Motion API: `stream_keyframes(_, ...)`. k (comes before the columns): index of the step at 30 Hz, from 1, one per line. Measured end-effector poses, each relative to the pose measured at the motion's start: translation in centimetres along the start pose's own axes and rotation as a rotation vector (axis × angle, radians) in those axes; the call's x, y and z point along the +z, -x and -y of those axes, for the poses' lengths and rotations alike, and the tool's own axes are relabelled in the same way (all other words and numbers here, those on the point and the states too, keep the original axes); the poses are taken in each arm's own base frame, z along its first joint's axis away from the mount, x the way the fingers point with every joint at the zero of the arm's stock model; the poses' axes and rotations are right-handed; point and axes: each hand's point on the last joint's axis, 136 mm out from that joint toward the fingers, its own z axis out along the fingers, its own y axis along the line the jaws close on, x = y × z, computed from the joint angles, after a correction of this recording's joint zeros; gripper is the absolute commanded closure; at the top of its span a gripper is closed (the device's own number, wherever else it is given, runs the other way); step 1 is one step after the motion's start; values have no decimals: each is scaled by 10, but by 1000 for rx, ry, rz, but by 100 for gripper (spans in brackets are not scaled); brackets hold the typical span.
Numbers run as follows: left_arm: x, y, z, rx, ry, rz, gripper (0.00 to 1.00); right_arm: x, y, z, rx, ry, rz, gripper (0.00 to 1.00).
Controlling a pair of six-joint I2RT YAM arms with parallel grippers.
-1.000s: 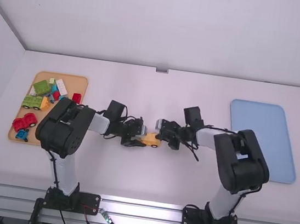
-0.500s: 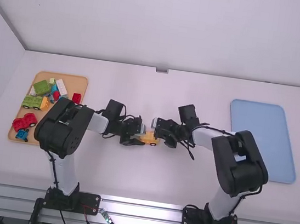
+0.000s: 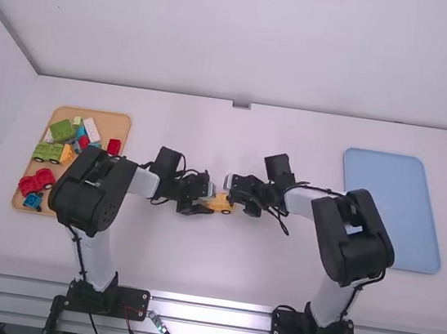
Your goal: Assemble lego blocks to make yellow taxi
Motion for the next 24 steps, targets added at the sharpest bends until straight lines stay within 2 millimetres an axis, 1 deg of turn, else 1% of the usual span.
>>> stream_keyframes(5, 2, 3, 5, 8, -19, 8, 83, -6, 0, -6, -23, 4, -38, 100)
stream_keyframes(7, 6, 6, 9, 21, -34, 9, 86, -13, 7, -15, -35, 4, -41, 100)
stream_keyframes(8, 6, 6, 10, 22, -36, 9, 86, -15, 9, -17, -38, 3, -40, 100)
stream_keyframes(10, 8, 7, 11, 24, -41, 10, 88, -25, 19, -21, -58, -13, -24, 100)
stream_keyframes(11, 8, 7, 11, 24, -41, 10, 88, -33, 26, -19, -74, -39, -10, 100)
stream_keyframes(12, 8, 7, 11, 24, -41, 10, 88, -37, 29, -17, -78, -54, -3, 100)
stream_keyframes(14, 8, 7, 11, 25, -40, 10, 88, -53, 36, -6, -84, -119, 17, 100)
stream_keyframes(16, 8, 7, 11, 24, -40, 9, 87, -68, 36, 6, -52, -190, 18, 100)
stream_keyframes(17, 8, 7, 11, 24, -40, 9, 87, -69, 35, 7, -44, -197, 17, 100)
stream_keyframes(18, 8, 7, 11, 25, -40, 8, 86, -73, 30, 12, -10, -226, 8, 100)
stream_keyframes(19, 8, 7, 11, 25, -39, 7, 86, -76, 25, 16, 28, -250, -2, 96)
stream_keyframes(20, 8, 7, 11, 25, -39, 6, 85, -78, 19, 18, 74, -266, -13, 82)
stream_keyframes(21, 8, 7, 11, 26, -39, 5, 81, -80, 12, 21, 119, -286, -24, 62)
stream_keyframes(22, 8, 7, 11, 26, -39, 6, 80, -80, 12, 21, 128, -287, -25, 59)
stream_keyframes(23, 8, 7, 11, 25, -39, 5, 76, -82, 6, 23, 181, -305, -33, 48)
stream_keyframes(24, 8, 7, 11, 24, -39, 6, 75, -82, 4, 24, 207, -312, -35, 32)
